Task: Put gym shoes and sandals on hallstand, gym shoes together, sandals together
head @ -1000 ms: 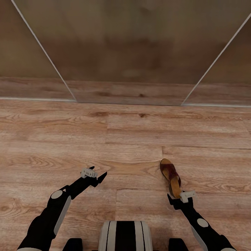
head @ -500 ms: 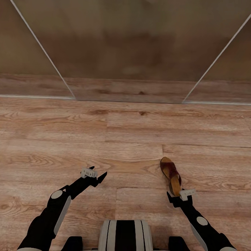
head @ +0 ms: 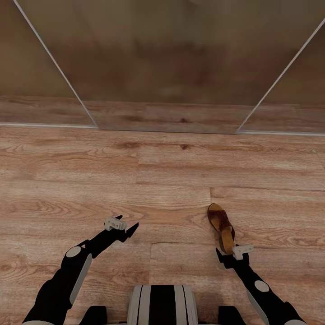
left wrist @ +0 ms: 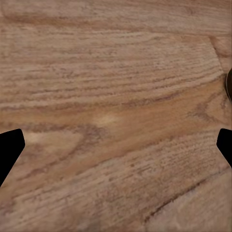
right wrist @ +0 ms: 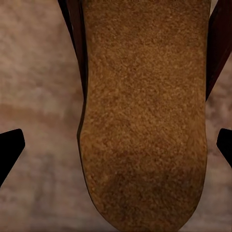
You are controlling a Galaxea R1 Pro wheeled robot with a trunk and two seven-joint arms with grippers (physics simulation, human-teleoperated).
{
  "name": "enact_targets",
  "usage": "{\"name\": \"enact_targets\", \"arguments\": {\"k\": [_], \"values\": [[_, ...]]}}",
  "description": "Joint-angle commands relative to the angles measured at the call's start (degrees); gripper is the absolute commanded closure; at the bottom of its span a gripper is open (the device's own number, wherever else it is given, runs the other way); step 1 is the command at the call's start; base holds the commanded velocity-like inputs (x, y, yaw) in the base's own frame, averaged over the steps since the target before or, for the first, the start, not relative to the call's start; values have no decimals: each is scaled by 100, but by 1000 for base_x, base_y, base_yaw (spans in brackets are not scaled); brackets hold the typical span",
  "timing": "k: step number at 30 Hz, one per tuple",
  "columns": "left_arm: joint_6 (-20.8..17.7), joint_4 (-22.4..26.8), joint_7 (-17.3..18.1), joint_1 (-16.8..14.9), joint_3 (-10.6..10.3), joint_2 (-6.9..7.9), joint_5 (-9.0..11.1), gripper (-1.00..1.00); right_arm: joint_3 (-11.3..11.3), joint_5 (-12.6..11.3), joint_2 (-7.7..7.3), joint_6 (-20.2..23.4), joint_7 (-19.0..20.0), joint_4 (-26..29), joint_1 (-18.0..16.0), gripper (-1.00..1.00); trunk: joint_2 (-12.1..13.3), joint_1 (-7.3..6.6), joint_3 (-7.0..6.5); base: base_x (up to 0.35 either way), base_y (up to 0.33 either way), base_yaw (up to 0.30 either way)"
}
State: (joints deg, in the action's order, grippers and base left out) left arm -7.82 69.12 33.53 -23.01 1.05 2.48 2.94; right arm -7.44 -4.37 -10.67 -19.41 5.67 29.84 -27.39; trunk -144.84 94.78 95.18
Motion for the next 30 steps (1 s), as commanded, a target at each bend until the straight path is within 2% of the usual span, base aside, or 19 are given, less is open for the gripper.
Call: {"name": "enact_targets", "arguments": {"k": [1, 3, 30], "values": [[-53, 5, 30, -1, 7, -2, 31, -100, -26, -47, -6, -19, 13, -5, -3, -100, -2, 2, 25, 0, 0, 0], [-53, 5, 28, -1, 6, -2, 31, -100, -27, -47, -6, -19, 13, -5, -3, -100, -5, 7, 69, 0, 0, 0], [-44, 5, 31, -1, 9, -2, 31, -100, -22, -47, -6, -19, 13, -4, -3, -100, -5, 7, 69, 0, 0, 0]]}}
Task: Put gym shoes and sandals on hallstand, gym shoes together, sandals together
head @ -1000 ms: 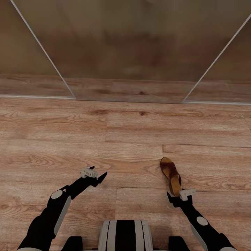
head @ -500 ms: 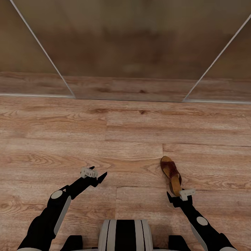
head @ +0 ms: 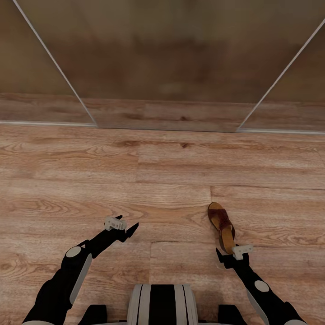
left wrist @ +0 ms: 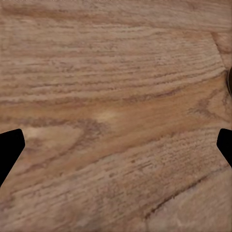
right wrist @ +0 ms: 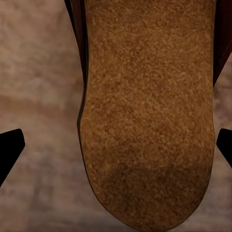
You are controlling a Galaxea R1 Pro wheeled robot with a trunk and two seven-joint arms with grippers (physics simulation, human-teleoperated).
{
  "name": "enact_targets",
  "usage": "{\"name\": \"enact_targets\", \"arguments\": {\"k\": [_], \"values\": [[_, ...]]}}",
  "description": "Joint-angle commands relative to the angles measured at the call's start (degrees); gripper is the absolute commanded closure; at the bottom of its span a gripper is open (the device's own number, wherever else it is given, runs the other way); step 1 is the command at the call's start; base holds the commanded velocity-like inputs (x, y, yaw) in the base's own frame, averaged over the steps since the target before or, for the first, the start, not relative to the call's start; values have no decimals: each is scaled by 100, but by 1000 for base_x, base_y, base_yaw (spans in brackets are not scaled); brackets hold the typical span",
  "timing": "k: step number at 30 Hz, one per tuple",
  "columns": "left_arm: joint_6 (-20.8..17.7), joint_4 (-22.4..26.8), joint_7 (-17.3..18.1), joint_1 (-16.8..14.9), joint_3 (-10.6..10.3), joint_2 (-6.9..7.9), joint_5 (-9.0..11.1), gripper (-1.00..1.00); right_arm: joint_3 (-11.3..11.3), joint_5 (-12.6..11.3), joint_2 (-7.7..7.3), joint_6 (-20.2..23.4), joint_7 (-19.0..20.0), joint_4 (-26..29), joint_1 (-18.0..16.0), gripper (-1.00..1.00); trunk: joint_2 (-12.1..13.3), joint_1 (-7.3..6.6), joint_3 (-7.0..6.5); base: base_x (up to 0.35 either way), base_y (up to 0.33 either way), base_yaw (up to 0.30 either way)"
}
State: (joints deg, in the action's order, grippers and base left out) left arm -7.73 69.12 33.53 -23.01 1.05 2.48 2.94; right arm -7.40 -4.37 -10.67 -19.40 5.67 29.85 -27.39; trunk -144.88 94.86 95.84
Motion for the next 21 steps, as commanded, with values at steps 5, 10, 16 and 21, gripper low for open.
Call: {"name": "enact_targets", "arguments": {"k": [5, 10, 16, 21], "values": [[-53, 5, 30, 0, 9, -2, 31, -100, -25, -47, -6, -19, 13, 0, -3, 100, -1, -1, 3, 0, 0, 0], [-53, 5, 30, 1, 8, -2, 31, -100, -25, -47, -6, -19, 13, 10, -3, 100, -1, -1, 3, 0, 0, 0], [-54, 12, 30, -1, 9, -2, 31, -100, -31, -47, -6, -19, 13, 4, -3, 100, -1, -1, 3, 0, 0, 0], [-53, 13, 30, -1, 9, -2, 31, -100, -33, -47, -5, -19, 13, 3, -3, 100, -1, -1, 3, 0, 0, 0]]}}
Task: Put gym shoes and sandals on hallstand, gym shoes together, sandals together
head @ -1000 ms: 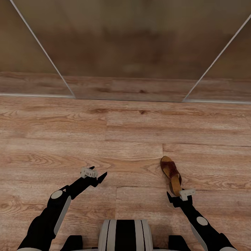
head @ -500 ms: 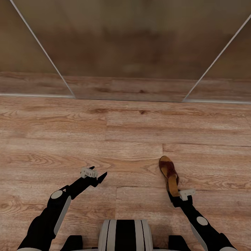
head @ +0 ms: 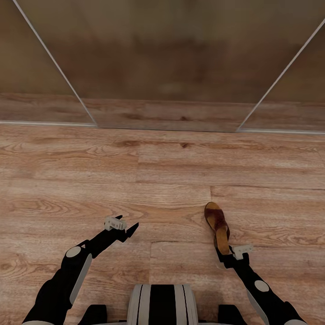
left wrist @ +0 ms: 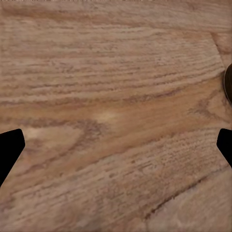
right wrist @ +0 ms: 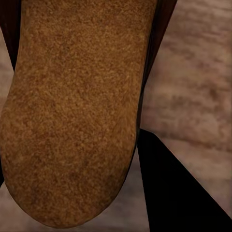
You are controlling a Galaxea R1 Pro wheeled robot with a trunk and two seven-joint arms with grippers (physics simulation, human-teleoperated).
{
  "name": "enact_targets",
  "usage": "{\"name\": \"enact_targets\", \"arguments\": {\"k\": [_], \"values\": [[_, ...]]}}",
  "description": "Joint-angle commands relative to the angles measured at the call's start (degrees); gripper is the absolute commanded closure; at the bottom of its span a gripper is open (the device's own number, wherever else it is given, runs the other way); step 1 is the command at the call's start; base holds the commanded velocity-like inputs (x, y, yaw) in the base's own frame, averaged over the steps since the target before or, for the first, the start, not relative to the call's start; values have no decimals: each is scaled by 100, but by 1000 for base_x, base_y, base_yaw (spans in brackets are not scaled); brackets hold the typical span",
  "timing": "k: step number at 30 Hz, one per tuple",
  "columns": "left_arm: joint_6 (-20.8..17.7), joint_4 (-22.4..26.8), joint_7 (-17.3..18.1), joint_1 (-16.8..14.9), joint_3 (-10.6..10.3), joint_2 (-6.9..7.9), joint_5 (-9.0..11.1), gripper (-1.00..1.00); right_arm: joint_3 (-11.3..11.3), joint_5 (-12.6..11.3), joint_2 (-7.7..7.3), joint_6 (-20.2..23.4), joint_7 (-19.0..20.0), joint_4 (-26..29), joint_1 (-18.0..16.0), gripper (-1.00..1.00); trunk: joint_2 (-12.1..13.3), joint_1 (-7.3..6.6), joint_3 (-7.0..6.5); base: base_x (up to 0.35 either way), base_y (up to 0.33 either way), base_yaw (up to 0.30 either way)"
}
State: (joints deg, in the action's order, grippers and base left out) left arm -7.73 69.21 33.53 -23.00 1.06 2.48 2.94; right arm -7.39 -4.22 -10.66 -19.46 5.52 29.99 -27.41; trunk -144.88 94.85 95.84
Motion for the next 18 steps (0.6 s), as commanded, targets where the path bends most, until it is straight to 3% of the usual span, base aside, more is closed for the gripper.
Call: {"name": "enact_targets", "arguments": {"k": [1, 13, 18], "values": [[-53, 4, 30, -2, 8, -2, 31, -100, -35, -62, -4, -14, 28, -10, -1, 100, -1, 0, 3, 0, 0, 0], [-53, 7, 30, 5, 8, -2, 31, -100, -35, -62, -4, -14, 28, -9, -1, 100, -1, 0, 3, 0, 0, 0], [-59, 12, 30, 5, 8, -2, 31, -100, -38, -62, 0, -14, 28, -10, -1, 100, 6, -13, -108, 0, 0, 0]]}}
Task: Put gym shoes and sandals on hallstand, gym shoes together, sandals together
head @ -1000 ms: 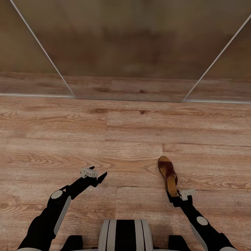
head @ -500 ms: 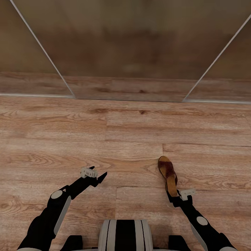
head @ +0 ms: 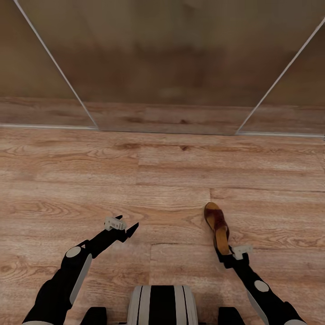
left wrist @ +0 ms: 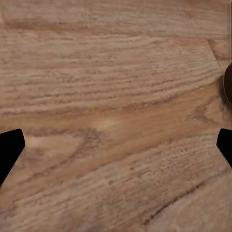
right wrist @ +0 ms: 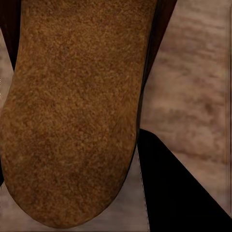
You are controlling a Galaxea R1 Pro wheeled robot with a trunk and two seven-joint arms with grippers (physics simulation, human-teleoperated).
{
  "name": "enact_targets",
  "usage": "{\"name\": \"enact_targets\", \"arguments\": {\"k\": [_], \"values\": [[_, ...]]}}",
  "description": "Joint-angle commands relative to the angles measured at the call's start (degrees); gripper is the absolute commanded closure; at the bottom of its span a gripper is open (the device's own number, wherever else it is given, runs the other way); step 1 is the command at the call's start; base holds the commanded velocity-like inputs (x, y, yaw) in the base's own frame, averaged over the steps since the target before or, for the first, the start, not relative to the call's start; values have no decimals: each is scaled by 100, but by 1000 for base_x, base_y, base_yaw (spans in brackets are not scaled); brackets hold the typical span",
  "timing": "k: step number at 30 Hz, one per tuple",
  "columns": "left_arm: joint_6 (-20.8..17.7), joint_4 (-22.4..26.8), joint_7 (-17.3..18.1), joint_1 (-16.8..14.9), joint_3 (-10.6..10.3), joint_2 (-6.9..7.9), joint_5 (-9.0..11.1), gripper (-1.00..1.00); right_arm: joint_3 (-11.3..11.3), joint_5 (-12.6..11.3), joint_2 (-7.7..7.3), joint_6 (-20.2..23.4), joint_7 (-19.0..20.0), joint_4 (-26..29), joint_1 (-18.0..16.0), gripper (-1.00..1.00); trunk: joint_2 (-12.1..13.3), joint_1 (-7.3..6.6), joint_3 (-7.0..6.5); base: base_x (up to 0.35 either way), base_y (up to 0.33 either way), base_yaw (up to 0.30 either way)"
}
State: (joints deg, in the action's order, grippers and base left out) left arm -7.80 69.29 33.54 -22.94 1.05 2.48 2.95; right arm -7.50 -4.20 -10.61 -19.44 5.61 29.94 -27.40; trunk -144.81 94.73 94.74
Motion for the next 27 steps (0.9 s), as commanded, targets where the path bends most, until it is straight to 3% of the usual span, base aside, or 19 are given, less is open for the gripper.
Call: {"name": "enact_targets", "arguments": {"k": [1, 17, 27], "values": [[-54, 10, 30, -1, 9, -1, 31, -100, -30, -63, -7, -16, 20, -1, -2, 100, 0, -3, -20, 0, 0, 0], [-55, -5, 30, 0, 9, -1, 41, -100, -42, -61, 4, -22, 27, 9, -2, 100, 22, -44, -375, 0, 0, 0], [-39, -121, 44, 117, 23, 28, 282, -100, -39, -63, -43, -85, 34, 20, -2, 100, 35, -70, -596, 0, 0, 0]]}}
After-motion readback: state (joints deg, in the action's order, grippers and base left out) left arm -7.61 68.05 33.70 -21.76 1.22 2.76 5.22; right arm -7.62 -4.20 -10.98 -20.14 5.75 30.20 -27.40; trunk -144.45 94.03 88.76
